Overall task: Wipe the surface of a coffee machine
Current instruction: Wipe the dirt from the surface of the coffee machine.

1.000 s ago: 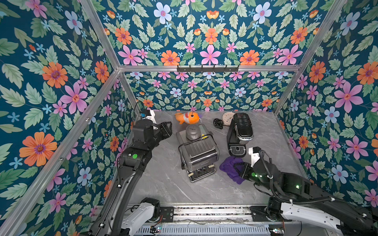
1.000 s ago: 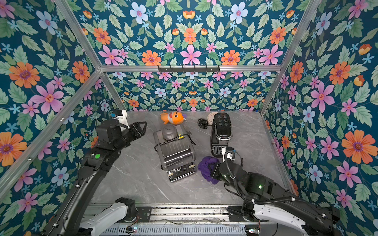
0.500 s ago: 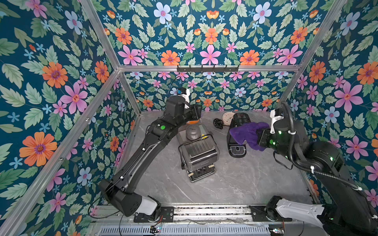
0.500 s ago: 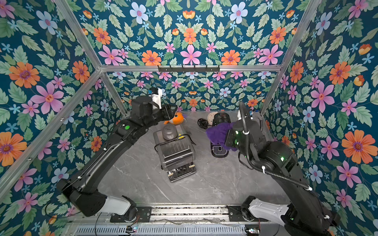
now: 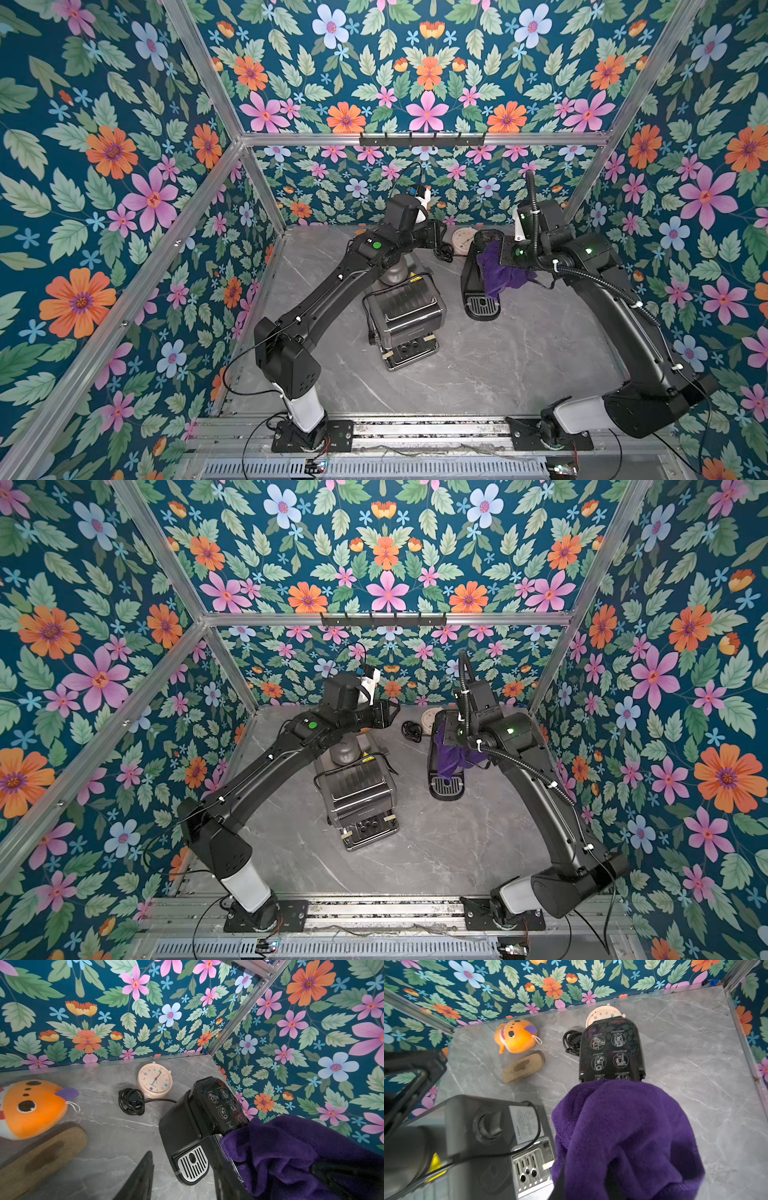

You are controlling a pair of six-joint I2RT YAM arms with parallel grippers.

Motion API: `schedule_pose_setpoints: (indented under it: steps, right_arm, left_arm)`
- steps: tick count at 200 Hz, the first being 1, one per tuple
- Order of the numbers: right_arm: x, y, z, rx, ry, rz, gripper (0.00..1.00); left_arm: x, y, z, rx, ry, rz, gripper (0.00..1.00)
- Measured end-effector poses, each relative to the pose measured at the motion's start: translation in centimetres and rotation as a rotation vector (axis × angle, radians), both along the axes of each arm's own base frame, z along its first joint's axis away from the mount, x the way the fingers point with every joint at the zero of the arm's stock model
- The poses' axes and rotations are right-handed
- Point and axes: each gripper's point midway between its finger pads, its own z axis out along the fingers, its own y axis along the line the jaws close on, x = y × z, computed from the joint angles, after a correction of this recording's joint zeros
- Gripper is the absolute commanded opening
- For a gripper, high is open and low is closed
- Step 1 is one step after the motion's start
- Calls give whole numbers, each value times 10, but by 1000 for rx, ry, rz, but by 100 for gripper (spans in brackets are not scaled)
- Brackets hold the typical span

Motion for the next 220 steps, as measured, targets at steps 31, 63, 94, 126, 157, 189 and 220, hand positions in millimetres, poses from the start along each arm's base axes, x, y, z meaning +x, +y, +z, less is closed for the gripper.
schedule_pose_setpoints:
  steps: [31, 63, 94, 126, 157, 189, 220]
  right_arm:
    - [21, -6, -13, -30, 8, -22, 4]
    - [36, 2, -33, -41, 35, 0, 45]
    - [36, 7, -39, -15, 40, 17, 81]
    - [23, 10, -25, 40, 0, 45, 93]
    - [19, 10, -30, 42, 6, 54, 94]
    - [23, 4, -57, -27, 58, 42, 94]
    - [31, -2, -71, -87, 75, 25, 85]
  left_arm:
    - [-1, -5, -8, 5, 16, -22, 48]
    - [-3, -5, -15, 13, 31, -30, 48]
    - [-3, -7, -19, 13, 40, -40, 48]
    - [-3, -8, -22, 17, 46, -40, 48]
    - [0, -12, -30, 17, 61, -47, 47]
    - [0, -15, -37, 18, 79, -56, 47]
    - [1, -16, -38, 15, 81, -57, 48]
